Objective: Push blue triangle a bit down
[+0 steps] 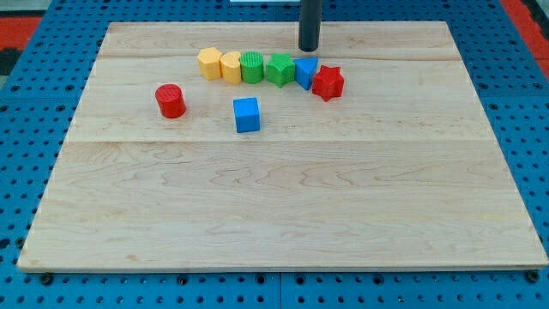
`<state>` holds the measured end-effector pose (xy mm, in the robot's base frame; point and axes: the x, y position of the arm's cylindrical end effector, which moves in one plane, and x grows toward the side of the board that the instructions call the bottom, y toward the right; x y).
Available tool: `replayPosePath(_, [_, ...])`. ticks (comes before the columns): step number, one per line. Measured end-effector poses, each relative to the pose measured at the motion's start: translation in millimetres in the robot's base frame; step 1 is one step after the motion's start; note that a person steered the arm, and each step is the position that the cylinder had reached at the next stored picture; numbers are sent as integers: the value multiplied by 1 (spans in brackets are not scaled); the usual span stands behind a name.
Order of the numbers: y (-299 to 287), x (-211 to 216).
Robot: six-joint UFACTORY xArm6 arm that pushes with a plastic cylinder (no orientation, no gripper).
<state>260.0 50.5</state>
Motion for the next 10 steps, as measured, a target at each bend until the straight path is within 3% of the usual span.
replayPosePath(2, [0,23])
replayPosePath(6, [-9,26])
replayPosePath(9, [-6,64])
replayPosePath(10, [-7,57])
